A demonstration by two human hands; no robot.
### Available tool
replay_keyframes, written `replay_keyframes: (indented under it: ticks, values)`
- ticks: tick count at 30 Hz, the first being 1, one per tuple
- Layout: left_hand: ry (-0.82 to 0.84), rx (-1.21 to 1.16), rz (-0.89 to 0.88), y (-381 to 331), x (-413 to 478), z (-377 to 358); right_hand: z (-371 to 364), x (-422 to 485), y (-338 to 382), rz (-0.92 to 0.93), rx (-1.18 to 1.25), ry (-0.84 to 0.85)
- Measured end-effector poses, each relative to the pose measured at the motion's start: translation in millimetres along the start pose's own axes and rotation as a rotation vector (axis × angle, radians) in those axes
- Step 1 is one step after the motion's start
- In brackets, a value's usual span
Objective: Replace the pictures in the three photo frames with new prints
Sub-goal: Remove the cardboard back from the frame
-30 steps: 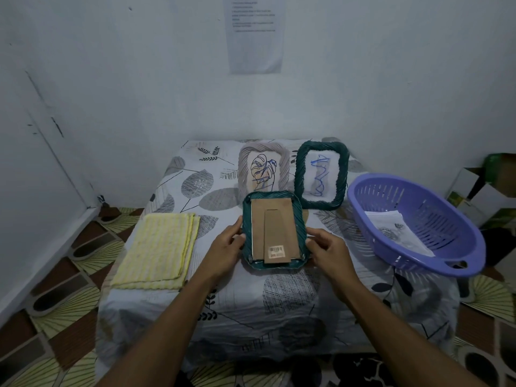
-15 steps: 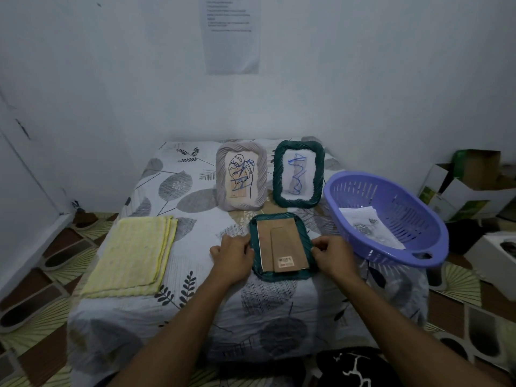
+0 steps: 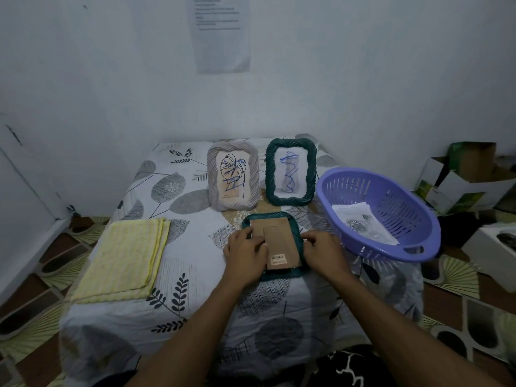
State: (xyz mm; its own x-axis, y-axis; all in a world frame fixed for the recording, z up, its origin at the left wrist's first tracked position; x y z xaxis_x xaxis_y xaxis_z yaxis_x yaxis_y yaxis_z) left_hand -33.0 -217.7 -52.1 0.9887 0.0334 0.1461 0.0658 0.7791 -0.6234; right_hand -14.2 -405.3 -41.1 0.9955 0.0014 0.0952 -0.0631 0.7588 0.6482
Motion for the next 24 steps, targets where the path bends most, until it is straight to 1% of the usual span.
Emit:
replay_keyframes:
  ticks: [2,5,9,12,14,18,21,24]
  values:
    - [-0.002,-0.036,0.0,-5.2,-0.7,3.3,-0.4,0.3,0.2,0.007,-0.008,0.014]
    - [-0.051,-0.096,-0.07,-18.0,0.0,11.2,0.2,1.0,-0.7,0.009,-0.015,0.012]
    - [-0.065,-0.16,-0.048,-20.3,5.2,13.5,-2.3,3.7,-1.0,0.006,-0.021,0.031]
    - [-0.118,-0.259,-0.069,-20.8,6.5,19.7,-5.9,5.4,1.5,0.022,-0.031,0.044]
    - [-0.113,-0.236,-0.084,-21.0,5.0,18.6,-9.7,6.1,3.0,0.037,-0.059,0.063]
    - [-0.097,-0.14,-0.032,-14.5,3.6,13.0,-12.8,6.2,2.6,0.038,-0.084,0.067]
    - [-0.081,-0.094,-0.069,-17.4,3.3,12.0,-13.1,6.8,1.3,0.037,-0.1,0.067]
    - [-0.137,-0.144,-0.115,-22.4,2.1,19.1,-12.9,8.1,1.0,0.038,-0.102,0.066]
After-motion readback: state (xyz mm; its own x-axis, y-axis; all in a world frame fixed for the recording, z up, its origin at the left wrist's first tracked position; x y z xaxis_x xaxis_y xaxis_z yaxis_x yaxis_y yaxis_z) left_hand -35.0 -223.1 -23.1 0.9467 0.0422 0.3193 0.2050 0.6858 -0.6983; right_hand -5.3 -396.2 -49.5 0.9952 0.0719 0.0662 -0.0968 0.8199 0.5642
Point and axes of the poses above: each hand's wrist, its own x-axis towards the middle knuckle, its own z-axis out of the back of the hand, y = z × x, the point moved 8 cm from there along x, towards the middle knuckle
